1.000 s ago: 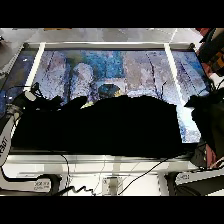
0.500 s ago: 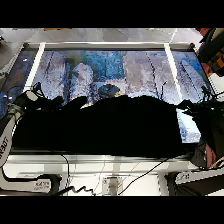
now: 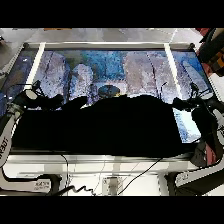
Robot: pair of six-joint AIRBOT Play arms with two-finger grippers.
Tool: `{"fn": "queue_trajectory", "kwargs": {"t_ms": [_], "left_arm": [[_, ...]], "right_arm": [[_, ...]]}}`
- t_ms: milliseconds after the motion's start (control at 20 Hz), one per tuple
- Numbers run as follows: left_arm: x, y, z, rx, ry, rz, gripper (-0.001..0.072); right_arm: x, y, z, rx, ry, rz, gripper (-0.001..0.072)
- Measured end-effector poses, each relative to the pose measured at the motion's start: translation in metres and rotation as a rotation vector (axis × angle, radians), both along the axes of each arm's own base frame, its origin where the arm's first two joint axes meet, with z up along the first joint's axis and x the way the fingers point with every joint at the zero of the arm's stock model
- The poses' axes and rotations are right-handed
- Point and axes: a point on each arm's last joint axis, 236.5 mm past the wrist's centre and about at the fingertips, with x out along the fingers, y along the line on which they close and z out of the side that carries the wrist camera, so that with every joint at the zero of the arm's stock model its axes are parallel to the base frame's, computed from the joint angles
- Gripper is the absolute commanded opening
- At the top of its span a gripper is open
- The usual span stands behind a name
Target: Fold the clothes and pants, and hang the long-sleeved shirts on hangers.
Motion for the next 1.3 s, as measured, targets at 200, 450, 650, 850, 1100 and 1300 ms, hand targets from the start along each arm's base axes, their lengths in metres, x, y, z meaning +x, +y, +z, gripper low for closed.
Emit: {"fn": "queue_trajectory", "kwargs": {"t_ms": [200, 450, 650, 850, 1100, 1300], "left_arm": [[0.032, 0.005, 0.042, 0.017, -0.109, 0.000, 0.0013], [0.078, 0.014, 0.133, 0.060, -0.320, -0.003, 0.0012], [0.090, 0.041, 0.204, 0.215, -0.469, -0.010, 0.0013], [0.084, 0.076, 0.243, 0.398, -0.527, -0.004, 0.0012], [0.078, 0.095, 0.255, 0.490, -0.530, -0.001, 0.0013], [0.065, 0.116, 0.247, 0.595, -0.450, -0.015, 0.0012]], "right_arm": [[0.019, -0.002, 0.025, -0.042, -0.074, 0.020, 0.0015], [0.032, -0.021, 0.072, -0.168, -0.169, 0.050, 0.0014], [0.031, -0.036, 0.095, -0.271, -0.200, 0.074, 0.0015], [0.030, -0.041, 0.102, -0.310, -0.206, 0.085, 0.0015], [0.029, -0.043, 0.104, -0.322, -0.206, 0.089, 0.0015], [0.028, -0.045, 0.104, -0.335, -0.200, 0.094, 0.0015]]}}
